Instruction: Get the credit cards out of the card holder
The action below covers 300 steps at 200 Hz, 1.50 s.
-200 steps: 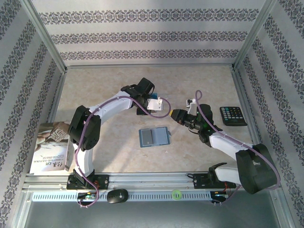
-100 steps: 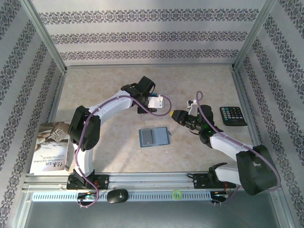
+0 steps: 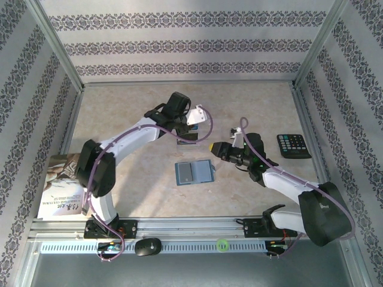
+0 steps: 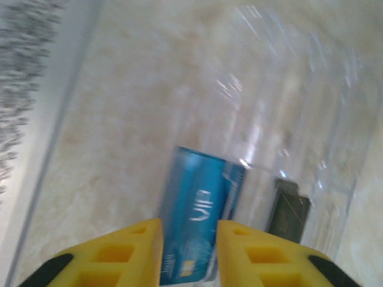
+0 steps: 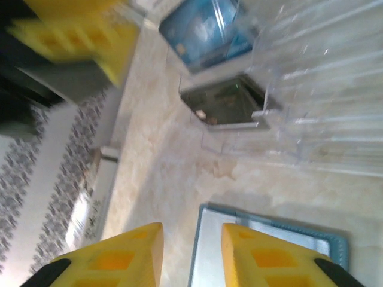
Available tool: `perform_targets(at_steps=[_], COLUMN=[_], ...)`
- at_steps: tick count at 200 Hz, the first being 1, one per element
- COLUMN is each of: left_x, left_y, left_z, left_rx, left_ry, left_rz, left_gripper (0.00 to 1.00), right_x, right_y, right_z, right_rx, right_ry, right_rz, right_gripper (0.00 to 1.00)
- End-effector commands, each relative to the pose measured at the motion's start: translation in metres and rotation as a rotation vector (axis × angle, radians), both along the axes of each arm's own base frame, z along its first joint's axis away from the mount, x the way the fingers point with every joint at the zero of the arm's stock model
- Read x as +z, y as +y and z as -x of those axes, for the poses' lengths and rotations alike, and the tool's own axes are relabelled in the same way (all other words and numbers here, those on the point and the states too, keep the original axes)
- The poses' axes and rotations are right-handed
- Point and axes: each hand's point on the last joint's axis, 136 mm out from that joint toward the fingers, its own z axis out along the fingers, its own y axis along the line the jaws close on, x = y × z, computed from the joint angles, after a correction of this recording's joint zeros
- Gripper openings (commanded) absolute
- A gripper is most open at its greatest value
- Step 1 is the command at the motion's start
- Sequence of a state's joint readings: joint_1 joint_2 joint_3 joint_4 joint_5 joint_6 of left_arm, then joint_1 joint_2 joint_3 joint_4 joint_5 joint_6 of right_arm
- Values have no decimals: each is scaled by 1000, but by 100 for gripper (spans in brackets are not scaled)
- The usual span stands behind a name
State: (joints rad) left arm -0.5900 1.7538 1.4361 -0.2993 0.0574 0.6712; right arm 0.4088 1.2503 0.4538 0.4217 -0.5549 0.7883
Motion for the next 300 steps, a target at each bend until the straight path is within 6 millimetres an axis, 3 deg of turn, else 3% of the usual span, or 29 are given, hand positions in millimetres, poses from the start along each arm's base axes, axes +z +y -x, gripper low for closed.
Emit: perform_targets(at_steps=[1, 16, 43, 46, 49, 52, 91, 133, 159, 198, 221, 243, 277, 300], left_x=[104, 129, 132, 130, 128, 126, 104, 103, 102, 92, 78, 64, 34, 1], left_y=[19, 38, 67, 70, 72, 75, 103, 100, 112, 109, 104, 101, 95, 86], left_z=[-12, 2, 32, 34, 36, 38, 57, 73, 79, 96, 102, 108, 121, 134], left_rx=[213, 280, 354, 365, 374, 382, 472, 402, 429, 405, 421, 444, 491, 517], left_ry=[-212, -242, -149, -129, -110, -89, 81, 218, 214, 274, 357, 417, 495, 563], left_rz=[422, 617, 835, 854, 873, 890, 1050, 1226, 1336, 1337, 1299, 1269, 1197, 1145], left_gripper=[45, 60, 76, 82, 95, 100, 100, 100, 100, 100, 90, 83, 66, 44], right_x=[-19, -38, -62, -64, -67, -69, -88, -92, -101, -118, -122, -120, -102, -86], right_y=[20, 35, 60, 63, 66, 68, 90, 97, 100, 97, 96, 94, 101, 107], right_z=[8, 20, 38, 41, 43, 45, 58, 59, 63, 63, 63, 60, 53, 47], right_rx=[96, 168, 281, 298, 310, 323, 416, 453, 477, 495, 498, 484, 438, 399], right_ry=[-21, -13, -28, -32, -36, -40, -92, -140, -136, -103, -95, -101, -162, -210], right_rz=[160, 268, 440, 458, 482, 508, 736, 889, 958, 1015, 1029, 1029, 916, 804], right_gripper=[34, 37, 40, 41, 41, 41, 44, 48, 49, 45, 37, 22, 0, 0])
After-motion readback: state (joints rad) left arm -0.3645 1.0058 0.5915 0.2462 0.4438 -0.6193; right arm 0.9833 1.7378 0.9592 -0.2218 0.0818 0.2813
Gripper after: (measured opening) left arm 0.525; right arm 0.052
